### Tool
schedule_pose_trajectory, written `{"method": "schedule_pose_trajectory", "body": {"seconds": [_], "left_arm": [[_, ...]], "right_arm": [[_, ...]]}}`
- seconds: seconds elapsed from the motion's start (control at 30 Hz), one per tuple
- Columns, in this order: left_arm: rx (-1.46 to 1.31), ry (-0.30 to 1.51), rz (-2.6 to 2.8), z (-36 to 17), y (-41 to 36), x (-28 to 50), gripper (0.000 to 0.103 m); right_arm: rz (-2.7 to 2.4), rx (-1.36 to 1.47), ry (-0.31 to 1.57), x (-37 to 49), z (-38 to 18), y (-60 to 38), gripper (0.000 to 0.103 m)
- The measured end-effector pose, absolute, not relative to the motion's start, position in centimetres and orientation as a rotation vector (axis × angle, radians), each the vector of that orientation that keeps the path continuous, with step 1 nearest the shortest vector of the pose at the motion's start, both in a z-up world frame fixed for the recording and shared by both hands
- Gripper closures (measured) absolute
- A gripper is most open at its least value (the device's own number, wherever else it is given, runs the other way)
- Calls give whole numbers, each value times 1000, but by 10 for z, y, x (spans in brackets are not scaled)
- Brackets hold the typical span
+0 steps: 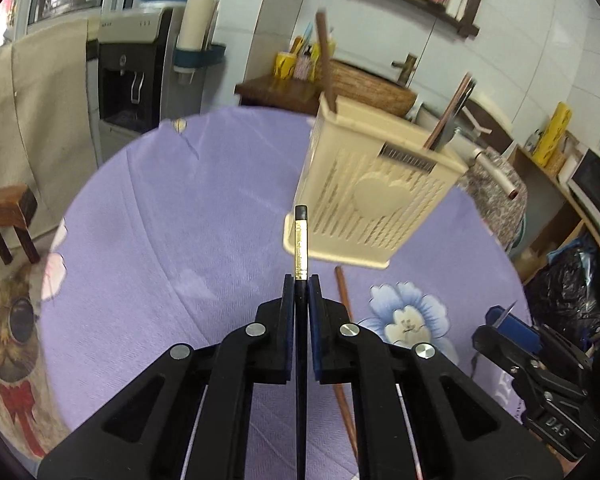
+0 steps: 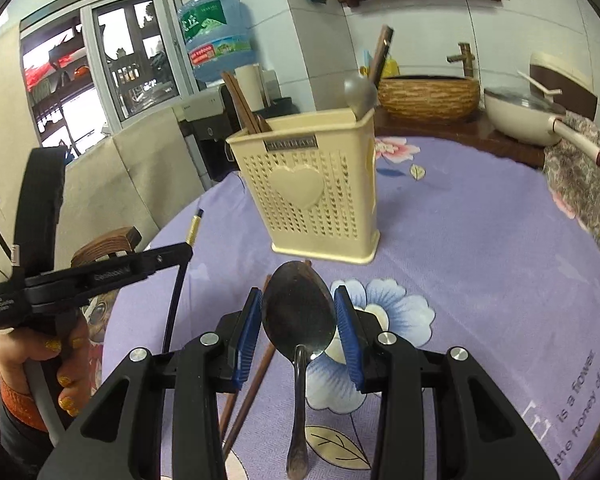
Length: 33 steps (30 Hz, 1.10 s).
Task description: Organize utensils
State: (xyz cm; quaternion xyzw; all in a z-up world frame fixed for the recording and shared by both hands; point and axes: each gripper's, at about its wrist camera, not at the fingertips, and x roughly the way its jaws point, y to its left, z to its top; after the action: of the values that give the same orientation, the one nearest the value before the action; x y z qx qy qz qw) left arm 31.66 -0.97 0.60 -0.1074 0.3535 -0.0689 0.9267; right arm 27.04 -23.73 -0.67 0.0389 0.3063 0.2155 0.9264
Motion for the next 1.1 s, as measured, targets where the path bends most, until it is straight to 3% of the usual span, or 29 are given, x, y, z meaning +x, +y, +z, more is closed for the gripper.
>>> {"method": "schedule_pose_trajectory", "body": {"seconds": [0.33,1.1], "left_arm": [[-179,555,-149,73,-2,284,96],[-174,547,-181,89,-2,289,96]], "right_arm": [[450,47,604,265,17,-237,67],[459,21,575,273,23,-232,67]]}}
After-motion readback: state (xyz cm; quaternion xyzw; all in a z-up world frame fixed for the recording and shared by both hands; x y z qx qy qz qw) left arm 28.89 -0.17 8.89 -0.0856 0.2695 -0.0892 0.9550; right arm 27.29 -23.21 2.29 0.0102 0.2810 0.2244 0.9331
